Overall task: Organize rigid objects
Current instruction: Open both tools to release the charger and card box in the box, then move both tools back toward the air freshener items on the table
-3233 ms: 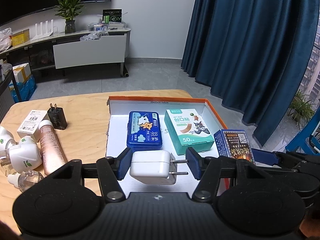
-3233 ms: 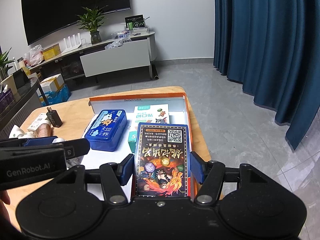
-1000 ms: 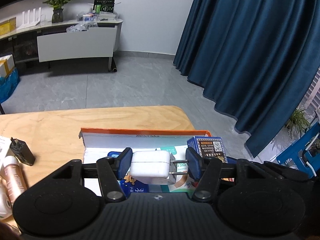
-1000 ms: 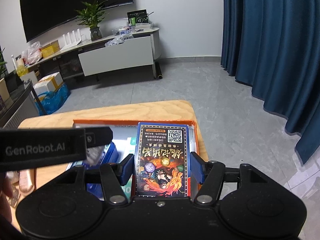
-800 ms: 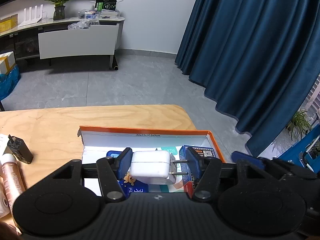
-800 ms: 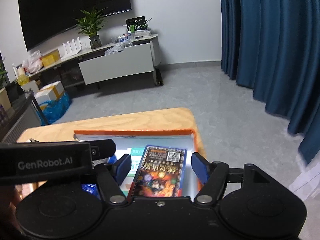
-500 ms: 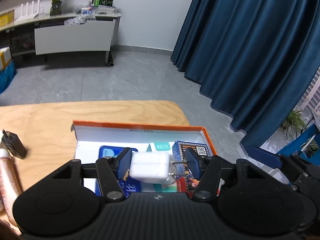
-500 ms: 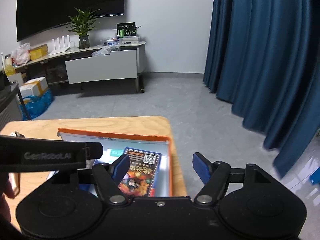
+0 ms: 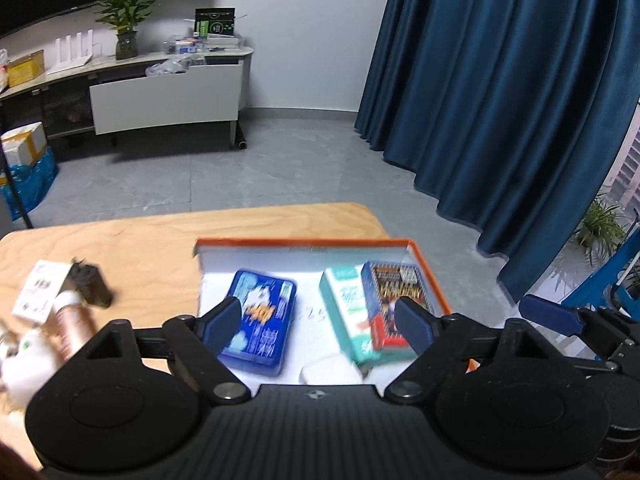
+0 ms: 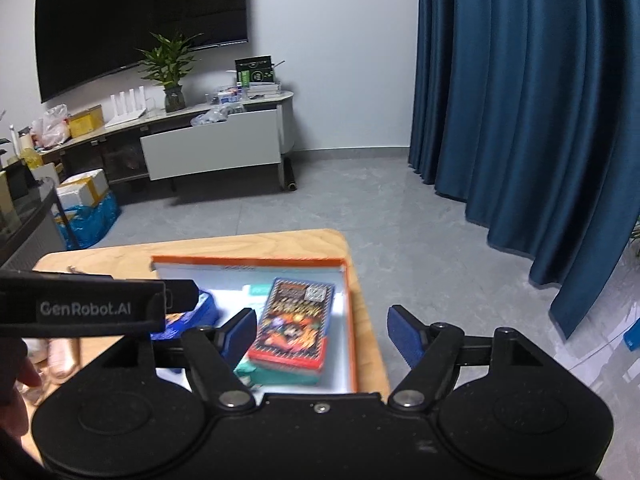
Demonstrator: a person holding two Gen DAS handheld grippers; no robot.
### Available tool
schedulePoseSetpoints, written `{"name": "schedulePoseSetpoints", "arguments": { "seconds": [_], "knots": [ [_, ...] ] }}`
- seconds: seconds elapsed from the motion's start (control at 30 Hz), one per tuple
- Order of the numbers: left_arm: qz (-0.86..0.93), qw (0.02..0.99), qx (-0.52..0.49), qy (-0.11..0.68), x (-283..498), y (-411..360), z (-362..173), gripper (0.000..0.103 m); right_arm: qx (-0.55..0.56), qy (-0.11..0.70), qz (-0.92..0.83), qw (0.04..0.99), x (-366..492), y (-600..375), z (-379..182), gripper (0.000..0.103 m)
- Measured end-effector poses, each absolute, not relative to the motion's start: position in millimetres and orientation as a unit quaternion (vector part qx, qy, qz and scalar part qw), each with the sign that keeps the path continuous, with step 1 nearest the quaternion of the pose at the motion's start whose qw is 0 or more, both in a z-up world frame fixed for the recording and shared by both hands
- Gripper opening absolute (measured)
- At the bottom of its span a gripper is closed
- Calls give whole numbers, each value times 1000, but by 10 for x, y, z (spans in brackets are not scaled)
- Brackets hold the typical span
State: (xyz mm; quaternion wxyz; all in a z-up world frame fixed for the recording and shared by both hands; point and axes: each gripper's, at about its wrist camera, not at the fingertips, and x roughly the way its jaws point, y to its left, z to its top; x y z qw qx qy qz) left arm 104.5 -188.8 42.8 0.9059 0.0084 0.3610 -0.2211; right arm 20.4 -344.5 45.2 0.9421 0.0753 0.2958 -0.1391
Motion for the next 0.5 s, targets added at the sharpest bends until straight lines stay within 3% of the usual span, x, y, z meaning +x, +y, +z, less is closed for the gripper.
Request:
{"name": "schedulePoseSetpoints", "arguments": {
  "seconds": [0.5],
  "knots": [
    [-169, 915, -6, 366, 649, -1212, 422, 91, 50, 316, -92, 943, 18, -2755, 427, 88]
  ]
}}
